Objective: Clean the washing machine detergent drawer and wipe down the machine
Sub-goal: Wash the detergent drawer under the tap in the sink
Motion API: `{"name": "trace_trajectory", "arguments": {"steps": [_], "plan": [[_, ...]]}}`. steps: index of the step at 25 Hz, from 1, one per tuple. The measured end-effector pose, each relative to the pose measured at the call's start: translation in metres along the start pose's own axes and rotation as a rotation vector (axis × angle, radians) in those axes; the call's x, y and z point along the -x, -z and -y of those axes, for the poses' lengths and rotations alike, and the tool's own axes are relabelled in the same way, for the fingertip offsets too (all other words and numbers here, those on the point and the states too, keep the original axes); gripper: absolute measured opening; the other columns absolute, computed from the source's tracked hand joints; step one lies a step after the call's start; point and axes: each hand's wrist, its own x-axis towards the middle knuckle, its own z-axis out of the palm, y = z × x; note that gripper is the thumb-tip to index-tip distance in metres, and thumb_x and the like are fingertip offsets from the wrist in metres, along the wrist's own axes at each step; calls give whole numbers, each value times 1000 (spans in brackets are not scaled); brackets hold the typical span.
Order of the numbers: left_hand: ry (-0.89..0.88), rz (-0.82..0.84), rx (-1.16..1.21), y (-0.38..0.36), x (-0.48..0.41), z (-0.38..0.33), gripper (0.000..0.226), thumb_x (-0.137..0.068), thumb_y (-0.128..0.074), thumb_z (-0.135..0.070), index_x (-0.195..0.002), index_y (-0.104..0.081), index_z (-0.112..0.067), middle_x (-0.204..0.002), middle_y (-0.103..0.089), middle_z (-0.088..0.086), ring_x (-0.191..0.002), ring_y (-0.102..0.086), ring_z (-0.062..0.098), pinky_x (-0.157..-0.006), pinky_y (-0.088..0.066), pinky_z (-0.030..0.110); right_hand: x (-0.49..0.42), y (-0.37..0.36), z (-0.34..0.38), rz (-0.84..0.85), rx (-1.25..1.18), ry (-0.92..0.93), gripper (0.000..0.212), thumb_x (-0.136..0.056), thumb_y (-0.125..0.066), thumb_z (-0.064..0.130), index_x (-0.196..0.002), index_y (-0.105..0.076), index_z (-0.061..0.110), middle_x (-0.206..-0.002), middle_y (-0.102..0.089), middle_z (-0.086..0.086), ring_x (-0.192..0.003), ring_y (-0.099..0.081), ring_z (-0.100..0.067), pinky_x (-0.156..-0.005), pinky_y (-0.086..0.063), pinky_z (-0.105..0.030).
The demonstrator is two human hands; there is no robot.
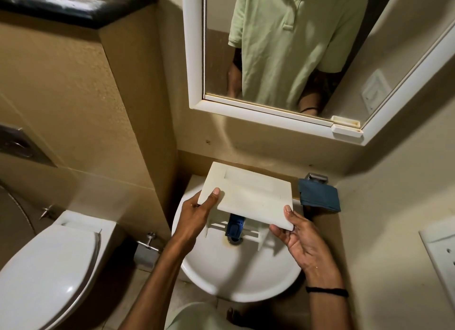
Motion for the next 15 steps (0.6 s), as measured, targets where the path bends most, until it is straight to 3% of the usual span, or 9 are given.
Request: {"name": "trace_trajectory", "arguments": {"steps": [5,9,13,15], "plan": [[18,-50,61,-4,-2,0,14,-95,-71,-35,-108,-76,-30,-109,-80,-10,-106,-74,9,-102,-54,35,-2,1,1,12,7,19,20,-99,-57,13,-115,-66,7,-98,-78,-9,-78,-76,-20,-53,-60,-28],[12,-68,36,-7,0,-4,18,-97,-70,-35,-111,-76,-27,-108,-80,-8,-104,-74,11,-100,-56,37,-4,0,0,-13,18,20,16,-99,-57,15,-110,-67,8,-90,-78,-6,-71,-74,-17,-51,-59,-27],[-13,-31,-34,-1,3,-5,40,-84,-71,-54,-117,-73,-31,-109,-79,-14,-113,-71,16,-100,-56,35,-6,1,0,-39,1,30,13,-99,-57,12,-105,-67,7,-87,-78,-6,-69,-74,-18,-49,-59,-28],[-60,11,-159,1,4,-1,55,-81,-69,-60,-131,-61,-38,-121,-72,-22,-123,-65,14,-104,-52,34,-7,0,0,-53,15,46,12,-98,-57,11,-102,-68,6,-86,-77,-7,-68,-74,-19,-47,-59,-29]]}}
